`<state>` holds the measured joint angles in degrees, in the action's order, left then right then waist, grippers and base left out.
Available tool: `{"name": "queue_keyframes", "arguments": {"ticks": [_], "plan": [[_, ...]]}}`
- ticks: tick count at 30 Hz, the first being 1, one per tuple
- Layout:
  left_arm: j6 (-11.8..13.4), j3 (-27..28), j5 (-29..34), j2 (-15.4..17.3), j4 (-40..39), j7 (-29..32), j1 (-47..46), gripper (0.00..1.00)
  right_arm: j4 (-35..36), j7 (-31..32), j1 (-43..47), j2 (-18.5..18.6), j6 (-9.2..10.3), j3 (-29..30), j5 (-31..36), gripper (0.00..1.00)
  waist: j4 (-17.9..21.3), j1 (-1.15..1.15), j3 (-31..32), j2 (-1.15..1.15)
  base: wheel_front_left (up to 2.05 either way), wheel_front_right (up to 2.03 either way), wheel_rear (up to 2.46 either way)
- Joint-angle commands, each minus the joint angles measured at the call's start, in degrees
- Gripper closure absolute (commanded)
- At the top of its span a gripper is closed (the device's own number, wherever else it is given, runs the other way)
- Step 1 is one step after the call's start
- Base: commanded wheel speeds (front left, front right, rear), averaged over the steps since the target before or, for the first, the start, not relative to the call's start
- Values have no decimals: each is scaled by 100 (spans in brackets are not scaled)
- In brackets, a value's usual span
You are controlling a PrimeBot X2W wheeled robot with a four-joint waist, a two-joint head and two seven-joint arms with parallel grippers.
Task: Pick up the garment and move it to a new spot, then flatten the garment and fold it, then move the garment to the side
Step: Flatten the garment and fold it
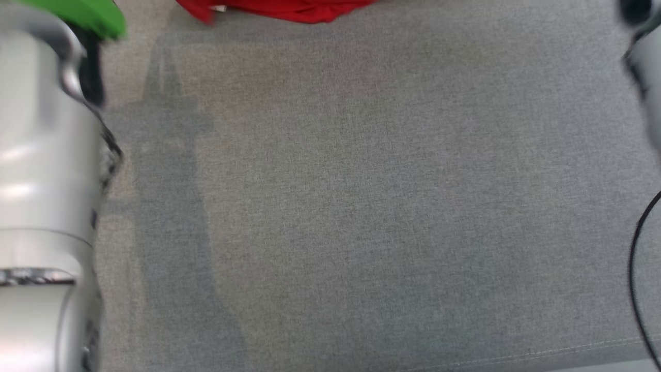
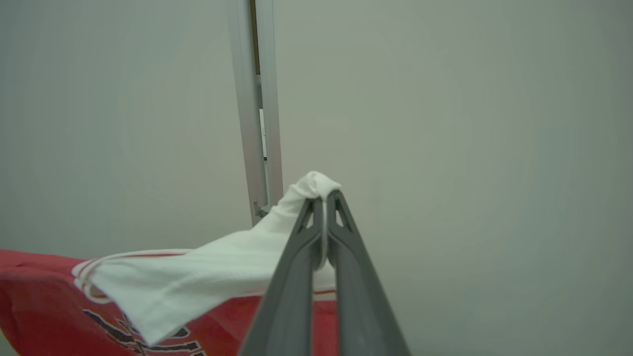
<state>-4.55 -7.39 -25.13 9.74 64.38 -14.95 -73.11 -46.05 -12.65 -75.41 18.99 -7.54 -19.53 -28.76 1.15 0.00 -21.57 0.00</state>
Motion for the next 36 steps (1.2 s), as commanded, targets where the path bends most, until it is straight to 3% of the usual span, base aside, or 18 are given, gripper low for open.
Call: {"name": "queue_keyframes", "arguments": {"ticks": [1, 7, 10, 17, 22, 28, 36], "plan": [[-27, 53, -81, -83, 122, -25, 238, 100, -118, -104, 251, -43, 10, -71, -148, 100, 30, 0, -192, 0, 0, 0, 0], [-108, 181, -145, -402, 267, -28, 1320, 100, -443, -253, 1485, -255, 10, -319, -730, 100, -56, 0, -309, 0, 0, 0, 0], [-134, 306, -144, -465, 2, -26, 1805, 100, -121, -261, 2089, -209, 10, -164, -917, 100, -87, 0, -307, 0, 0, 0, 0], [-128, 776, 237, -548, -1683, -28, 3489, 100, 1674, -254, 4359, -318, 9, 946, -760, 100, -146, 0, -32, 0, 0, 0, 0], [-100, 800, 608, -600, -2883, -26, 4651, 100, 3049, -255, 5953, -518, 9, 1596, -398, 100, -213, 0, 260, 0, 0, 0, 0], [183, 743, 710, -625, -4279, 73, 5933, 100, 4427, -254, 7509, -776, 10, 2069, 52, 100, -182, 0, 609, 0, 0, 0, 0], [766, 469, 756, -649, -6612, 1233, 7571, 100, 5612, 368, 8666, -1014, 10, 2585, 411, 100, -155, 0, 873, 0, 0, 0, 0]]}}
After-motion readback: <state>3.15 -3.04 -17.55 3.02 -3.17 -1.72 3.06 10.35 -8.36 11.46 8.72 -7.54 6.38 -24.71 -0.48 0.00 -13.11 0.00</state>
